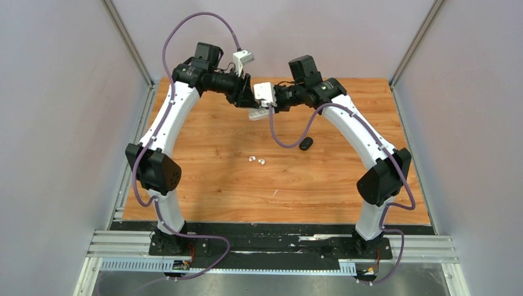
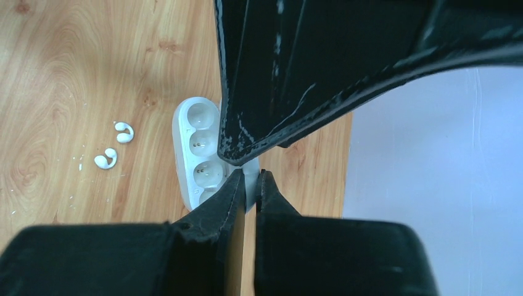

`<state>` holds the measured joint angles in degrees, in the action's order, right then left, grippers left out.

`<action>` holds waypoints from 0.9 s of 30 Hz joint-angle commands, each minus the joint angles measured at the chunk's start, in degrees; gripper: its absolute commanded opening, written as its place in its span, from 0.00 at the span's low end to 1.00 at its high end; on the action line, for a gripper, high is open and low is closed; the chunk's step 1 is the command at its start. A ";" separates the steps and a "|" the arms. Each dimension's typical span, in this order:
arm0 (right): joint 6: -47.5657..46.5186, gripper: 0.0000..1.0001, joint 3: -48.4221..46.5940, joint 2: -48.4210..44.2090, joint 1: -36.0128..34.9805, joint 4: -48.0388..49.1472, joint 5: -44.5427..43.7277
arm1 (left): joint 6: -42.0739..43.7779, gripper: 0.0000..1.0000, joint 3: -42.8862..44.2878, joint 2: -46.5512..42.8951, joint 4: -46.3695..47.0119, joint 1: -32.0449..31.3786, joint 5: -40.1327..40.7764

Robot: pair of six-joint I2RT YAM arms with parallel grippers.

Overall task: Insert the wireless bluetooth earbuds into the charging case
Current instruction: Pass from the right arm to the left

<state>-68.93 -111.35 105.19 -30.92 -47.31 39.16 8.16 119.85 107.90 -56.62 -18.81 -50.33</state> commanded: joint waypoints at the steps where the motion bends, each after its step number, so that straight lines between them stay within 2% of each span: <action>1: -0.46 0.00 0.43 -3.22 -0.87 0.61 0.54 | 1.54 0.54 -3.28 -3.23 3.58 -0.70 2.67; 12: 2.21 0.00 -0.19 -2.92 -1.08 1.36 1.61 | 3.55 0.37 -5.80 -3.22 4.15 -0.68 -0.65; 14: 2.51 0.00 -0.10 -2.84 -1.06 1.34 1.87 | 4.46 0.32 -5.70 -3.03 4.07 -0.77 -1.55; 19: 3.27 0.00 0.39 -2.87 -1.14 2.03 1.85 | 6.38 0.08 -5.07 -2.49 2.69 -0.79 -2.38; 21: 3.27 0.02 0.88 -2.96 -1.12 2.50 1.34 | 6.86 0.03 -5.29 -2.86 3.14 -0.79 -2.23; 27: 3.89 0.13 1.40 -3.52 -1.16 3.86 -0.21 | 8.13 0.00 -5.64 -4.40 5.59 -0.79 -0.57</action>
<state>-65.60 -110.17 104.79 -31.68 -46.35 38.37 14.06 114.32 107.31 -53.87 -19.49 -51.75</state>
